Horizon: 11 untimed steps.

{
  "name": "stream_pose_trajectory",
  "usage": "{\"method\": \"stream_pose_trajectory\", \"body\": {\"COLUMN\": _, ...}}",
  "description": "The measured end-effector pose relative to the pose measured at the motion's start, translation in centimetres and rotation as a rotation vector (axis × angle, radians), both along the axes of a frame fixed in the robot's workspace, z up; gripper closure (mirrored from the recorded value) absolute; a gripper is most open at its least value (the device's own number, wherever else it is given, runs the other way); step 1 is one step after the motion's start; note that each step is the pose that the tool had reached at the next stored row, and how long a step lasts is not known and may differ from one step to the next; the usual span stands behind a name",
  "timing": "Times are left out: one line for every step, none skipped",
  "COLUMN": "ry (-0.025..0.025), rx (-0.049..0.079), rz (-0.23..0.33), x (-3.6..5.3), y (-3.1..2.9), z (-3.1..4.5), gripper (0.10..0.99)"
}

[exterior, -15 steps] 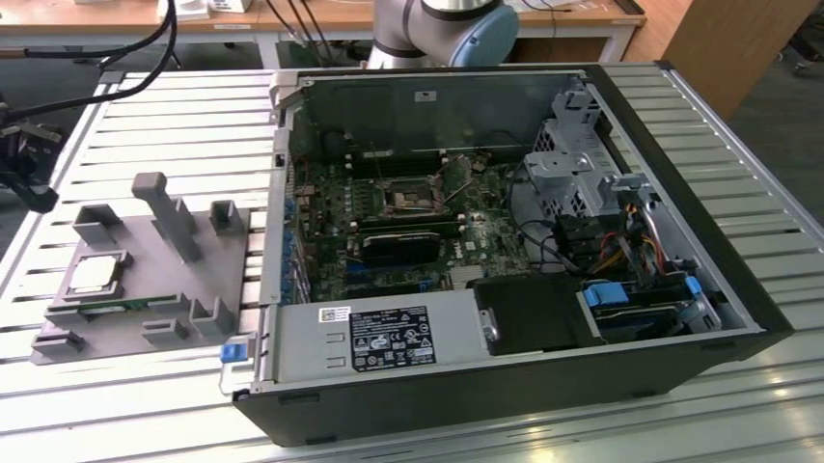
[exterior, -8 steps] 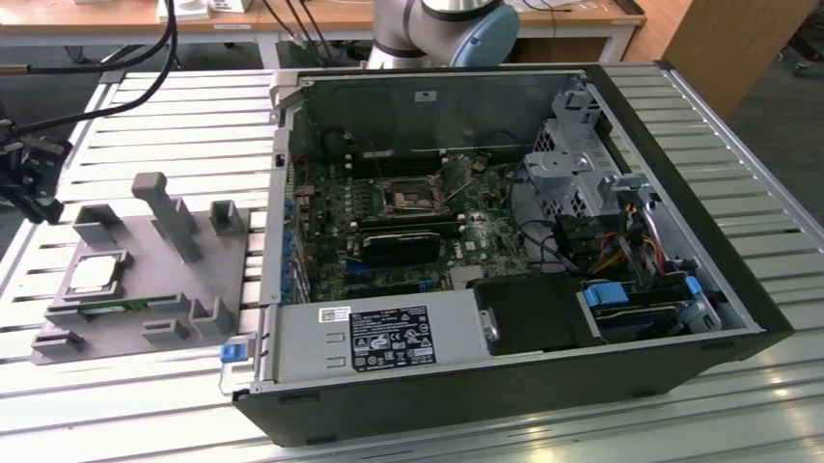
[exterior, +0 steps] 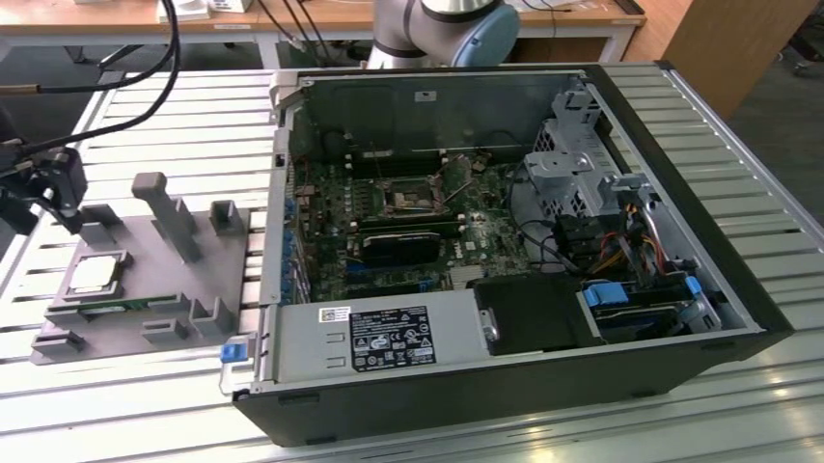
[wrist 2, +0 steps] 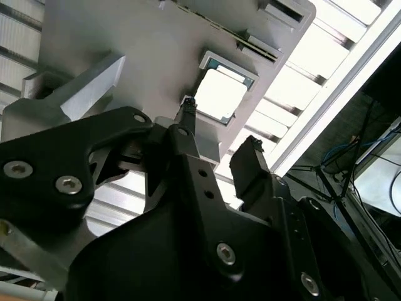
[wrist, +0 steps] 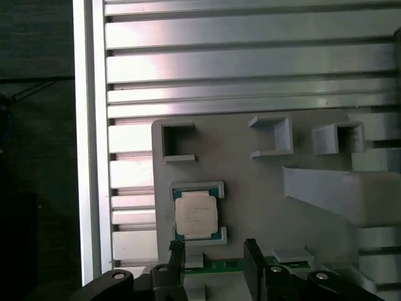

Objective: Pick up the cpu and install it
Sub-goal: 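Pick up the cpu and move it towards the insertion slot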

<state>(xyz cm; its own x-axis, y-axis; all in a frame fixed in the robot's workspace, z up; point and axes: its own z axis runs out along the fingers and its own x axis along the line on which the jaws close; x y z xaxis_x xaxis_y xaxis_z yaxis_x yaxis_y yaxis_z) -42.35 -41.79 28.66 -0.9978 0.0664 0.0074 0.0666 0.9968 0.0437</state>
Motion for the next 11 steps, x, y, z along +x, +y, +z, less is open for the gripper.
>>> {"method": "stream_pose_trajectory", "body": {"ry": 0.0000, "rx": 0.000, "rz": 0.001, "x": -0.01, "y": -0.06, "z": -0.18, "gripper": 0.561}}
{"method": "stream_pose_trajectory", "body": {"ry": 0.0000, "rx": 0.000, "rz": 0.001, "x": -0.02, "y": -0.10, "z": -0.36, "gripper": 0.561}}
{"method": "stream_pose_trajectory", "body": {"ry": 0.0001, "rx": 0.000, "rz": 0.004, "x": -0.04, "y": -0.12, "z": -0.53, "gripper": 0.502}}
{"method": "stream_pose_trajectory", "body": {"ry": 0.0000, "rx": 0.000, "rz": 0.009, "x": -0.05, "y": -0.13, "z": -0.69, "gripper": 0.502}}
{"method": "stream_pose_trajectory", "body": {"ry": -0.0001, "rx": 0.000, "rz": 0.019, "x": -0.04, "y": -0.14, "z": -0.84, "gripper": 0.439}}
{"method": "stream_pose_trajectory", "body": {"ry": 0.0000, "rx": 0.000, "rz": 0.034, "x": -0.04, "y": -0.15, "z": -0.98, "gripper": 0.439}}
{"method": "stream_pose_trajectory", "body": {"ry": 0.0000, "rx": 0.000, "rz": 0.050, "x": -0.04, "y": -0.15, "z": -1.16, "gripper": 0.439}}
{"method": "stream_pose_trajectory", "body": {"ry": 0.0000, "rx": 0.000, "rz": 0.065, "x": -0.05, "y": -0.15, "z": -1.34, "gripper": 0.439}}
{"method": "stream_pose_trajectory", "body": {"ry": 0.0000, "rx": 0.001, "rz": 0.071, "x": -0.10, "y": -0.15, "z": -1.50, "gripper": 0.439}}
{"method": "stream_pose_trajectory", "body": {"ry": -0.0003, "rx": 0.003, "rz": 0.072, "x": -0.17, "y": -0.16, "z": -1.63, "gripper": 0.439}}
{"method": "stream_pose_trajectory", "body": {"ry": -0.0006, "rx": 0.004, "rz": 0.072, "x": -0.23, "y": -0.15, "z": -1.77, "gripper": 0.439}}
